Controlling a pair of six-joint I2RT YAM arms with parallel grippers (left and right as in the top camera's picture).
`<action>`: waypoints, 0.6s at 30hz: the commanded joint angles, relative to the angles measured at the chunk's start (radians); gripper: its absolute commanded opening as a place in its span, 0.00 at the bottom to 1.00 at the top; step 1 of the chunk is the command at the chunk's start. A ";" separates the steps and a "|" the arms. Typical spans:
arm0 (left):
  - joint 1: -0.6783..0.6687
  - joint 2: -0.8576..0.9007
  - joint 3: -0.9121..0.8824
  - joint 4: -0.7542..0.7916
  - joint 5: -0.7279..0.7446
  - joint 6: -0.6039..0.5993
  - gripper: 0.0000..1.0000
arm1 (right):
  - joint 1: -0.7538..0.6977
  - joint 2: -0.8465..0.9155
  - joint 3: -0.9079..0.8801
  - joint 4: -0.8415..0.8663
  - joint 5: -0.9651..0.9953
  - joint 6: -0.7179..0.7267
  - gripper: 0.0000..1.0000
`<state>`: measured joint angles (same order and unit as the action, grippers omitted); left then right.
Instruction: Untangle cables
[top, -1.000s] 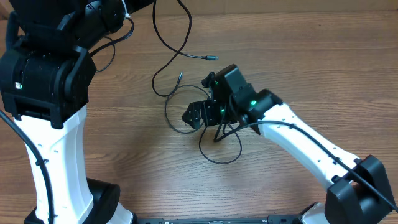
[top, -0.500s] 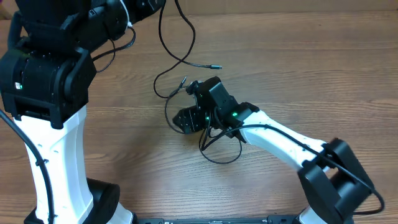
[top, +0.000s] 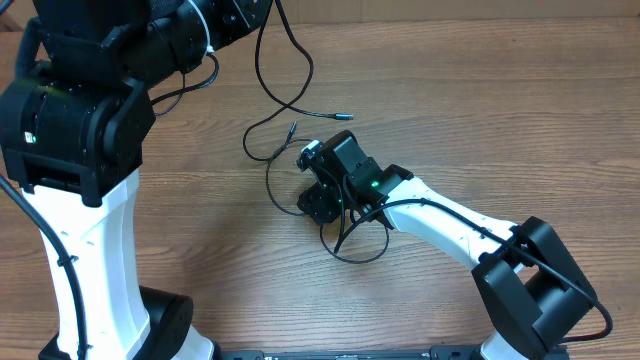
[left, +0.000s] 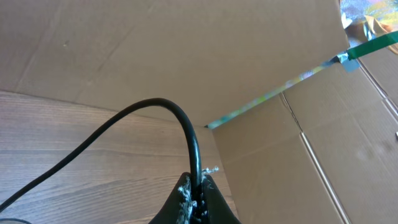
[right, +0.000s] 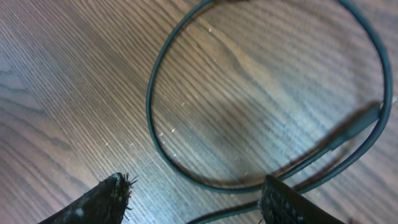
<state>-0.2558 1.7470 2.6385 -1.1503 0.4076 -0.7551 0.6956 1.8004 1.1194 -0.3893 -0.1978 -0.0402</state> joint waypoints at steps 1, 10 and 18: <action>-0.006 -0.008 0.010 0.001 0.012 0.019 0.04 | 0.016 -0.003 -0.002 0.023 0.017 -0.064 0.68; -0.006 -0.008 0.010 -0.005 0.011 0.019 0.04 | 0.074 0.038 -0.002 0.025 0.023 -0.126 0.73; -0.006 -0.008 0.010 -0.006 0.009 0.019 0.04 | 0.081 0.076 -0.002 0.020 0.050 -0.126 0.79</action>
<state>-0.2558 1.7470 2.6385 -1.1568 0.4076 -0.7551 0.7769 1.8641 1.1194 -0.3695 -0.1711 -0.1562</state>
